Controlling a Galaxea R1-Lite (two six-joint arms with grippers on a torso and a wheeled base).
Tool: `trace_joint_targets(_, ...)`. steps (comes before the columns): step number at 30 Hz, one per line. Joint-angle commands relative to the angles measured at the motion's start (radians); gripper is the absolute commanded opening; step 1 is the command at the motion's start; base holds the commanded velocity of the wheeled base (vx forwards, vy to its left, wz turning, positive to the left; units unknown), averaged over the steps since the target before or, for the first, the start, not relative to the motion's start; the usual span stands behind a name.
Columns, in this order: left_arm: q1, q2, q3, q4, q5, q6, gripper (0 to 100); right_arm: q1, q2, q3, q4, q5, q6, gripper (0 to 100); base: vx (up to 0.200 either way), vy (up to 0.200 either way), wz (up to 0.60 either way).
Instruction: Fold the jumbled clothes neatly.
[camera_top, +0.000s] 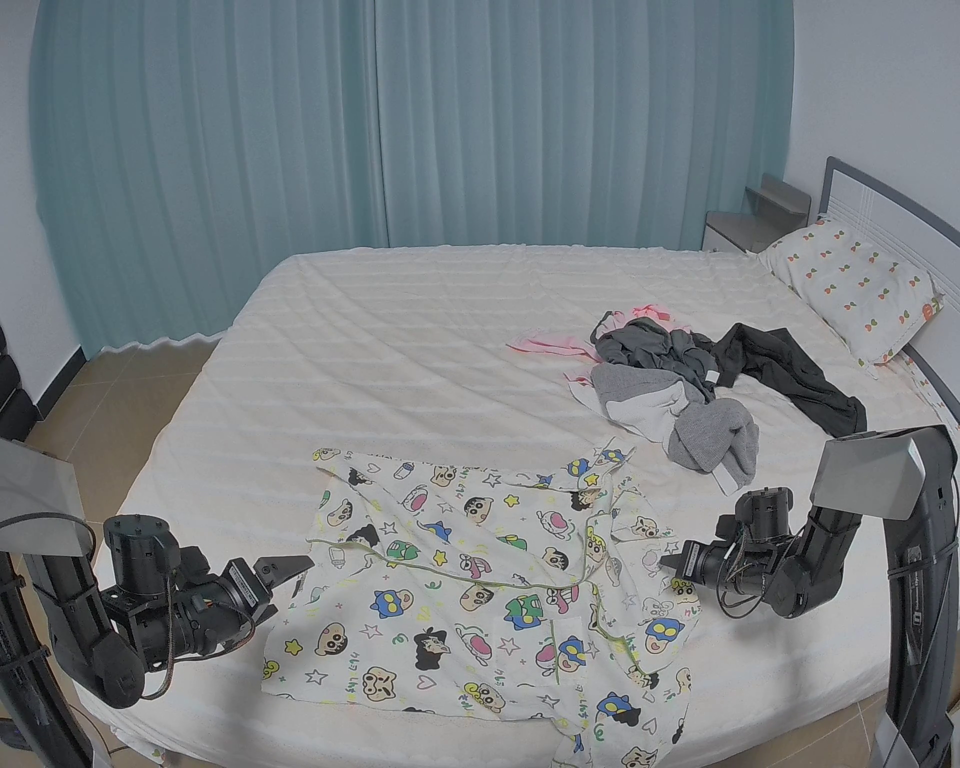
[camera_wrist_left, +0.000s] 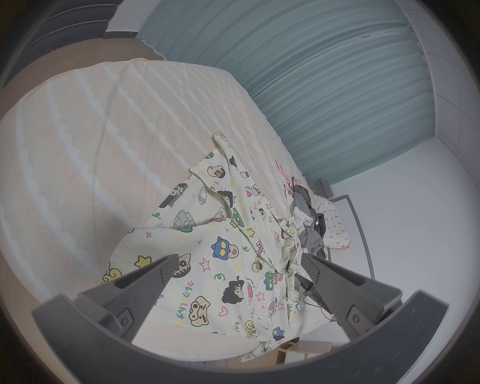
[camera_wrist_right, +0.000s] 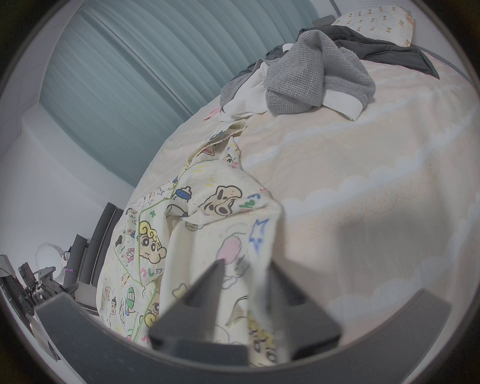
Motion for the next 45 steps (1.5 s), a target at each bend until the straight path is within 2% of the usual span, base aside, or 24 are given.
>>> trace_joint_targets(1, 0.000, 0.005, 0.000, -0.001, 0.001, 0.001, 100, -0.007, -0.008, 0.011, -0.005, -0.003, 0.003, 0, 0.000, 0.000, 0.00)
trace_joint_targets(11, -0.002, 0.003, 0.003, -0.001, 0.004, 0.006, 100, -0.067, -0.120, 0.063, 0.000, -0.027, -0.004, 0, 0.000, 0.000, 0.00)
trace_joint_targets(20, -0.002, 0.005, 0.003, -0.001, 0.004, 0.009, 100, -0.139, -0.121, 0.051, 0.012, -0.032, -0.043, 0, 0.000, 0.000, 0.00)
trace_joint_targets(34, -0.011, 0.011, 0.005, -0.001, 0.013, 0.011, 100, -0.173, -0.125, 0.032, 0.026, -0.054, -0.057, 0, 0.000, 0.000, 0.00)
trace_joint_targets(41, -0.019, 0.012, 0.003, -0.001, 0.025, 0.011, 100, -0.185, -0.123, -0.017, 0.084, -0.112, -0.058, 0, 0.000, 0.000, 0.00)
trace_joint_targets(45, -0.020, 0.017, 0.003, -0.001, 0.025, 0.011, 100, -0.188, -0.123, -0.023, 0.084, -0.115, -0.058, 0, 0.000, 0.000, 0.00)
